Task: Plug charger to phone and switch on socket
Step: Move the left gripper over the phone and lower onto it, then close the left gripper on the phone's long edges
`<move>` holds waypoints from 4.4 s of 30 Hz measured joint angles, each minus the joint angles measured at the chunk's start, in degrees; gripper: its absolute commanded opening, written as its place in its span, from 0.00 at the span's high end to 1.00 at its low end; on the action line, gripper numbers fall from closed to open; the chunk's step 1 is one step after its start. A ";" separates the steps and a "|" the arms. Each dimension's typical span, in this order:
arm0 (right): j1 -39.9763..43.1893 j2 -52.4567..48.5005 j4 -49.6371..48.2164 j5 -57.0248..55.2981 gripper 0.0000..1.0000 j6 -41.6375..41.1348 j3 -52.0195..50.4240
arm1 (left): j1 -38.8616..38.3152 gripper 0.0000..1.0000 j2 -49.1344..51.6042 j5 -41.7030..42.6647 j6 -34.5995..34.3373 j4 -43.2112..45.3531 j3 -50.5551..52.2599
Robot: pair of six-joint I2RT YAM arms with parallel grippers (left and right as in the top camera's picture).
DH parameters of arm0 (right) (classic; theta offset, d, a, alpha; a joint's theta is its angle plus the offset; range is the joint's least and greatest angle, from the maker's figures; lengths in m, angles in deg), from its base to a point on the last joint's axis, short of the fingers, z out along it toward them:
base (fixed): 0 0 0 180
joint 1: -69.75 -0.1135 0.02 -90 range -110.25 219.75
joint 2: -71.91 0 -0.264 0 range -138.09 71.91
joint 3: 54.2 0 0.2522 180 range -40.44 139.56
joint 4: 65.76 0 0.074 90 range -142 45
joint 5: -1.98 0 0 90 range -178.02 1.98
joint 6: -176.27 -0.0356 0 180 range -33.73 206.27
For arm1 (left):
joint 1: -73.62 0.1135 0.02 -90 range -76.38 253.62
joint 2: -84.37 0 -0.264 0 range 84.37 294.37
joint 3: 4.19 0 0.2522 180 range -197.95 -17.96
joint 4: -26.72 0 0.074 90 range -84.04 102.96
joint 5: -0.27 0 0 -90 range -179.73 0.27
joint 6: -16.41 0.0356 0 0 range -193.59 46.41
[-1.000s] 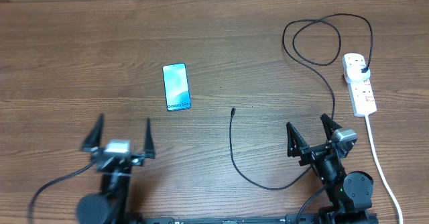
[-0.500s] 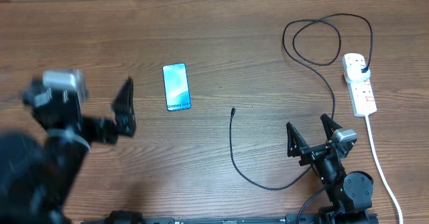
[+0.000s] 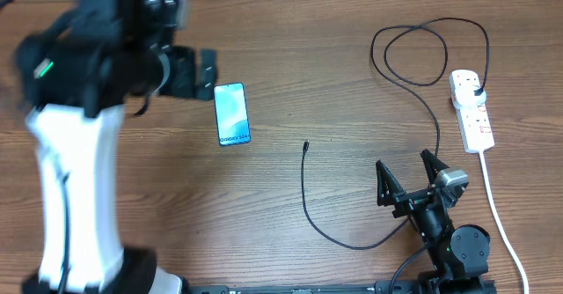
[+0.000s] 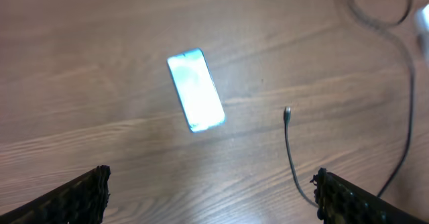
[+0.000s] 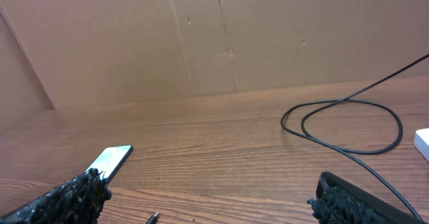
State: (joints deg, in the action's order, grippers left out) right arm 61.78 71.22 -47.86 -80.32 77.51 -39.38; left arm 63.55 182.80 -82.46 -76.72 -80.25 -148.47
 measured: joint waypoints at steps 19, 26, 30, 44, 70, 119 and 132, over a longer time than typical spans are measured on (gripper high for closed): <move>0.00 0.00 0.02 0.00 0.00 -0.02 -0.02 | -0.48 0.91 23.78 3.54 -6.47 -0.98 -0.02; 0.00 0.00 0.02 0.00 0.00 0.00 0.00 | -1.31 0.13 30.77 -1.22 -11.45 -0.92 -0.04; 0.00 0.00 0.02 -0.02 0.00 0.00 -0.02 | -1.88 0.00 35.45 -2.03 -12.81 -0.94 -0.04; 0.00 0.00 0.02 -0.02 0.00 0.00 0.00 | -2.21 0.00 46.14 -2.78 -13.05 0.85 -0.04; 0.00 0.00 0.00 0.00 0.00 -0.04 0.00 | -2.71 0.00 46.34 -3.80 -13.46 9.70 5.84; 0.00 0.00 0.02 -0.02 0.00 0.00 0.00 | -3.08 0.00 37.64 -6.47 -14.97 26.45 22.45; 0.00 0.00 0.02 0.00 0.00 -0.02 -0.02 | -3.37 0.00 34.23 -7.56 -14.97 33.38 29.20</move>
State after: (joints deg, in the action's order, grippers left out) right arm 61.78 71.22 -47.84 -80.32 77.49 -39.40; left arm 60.18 217.03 -90.02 -91.70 -46.87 -119.27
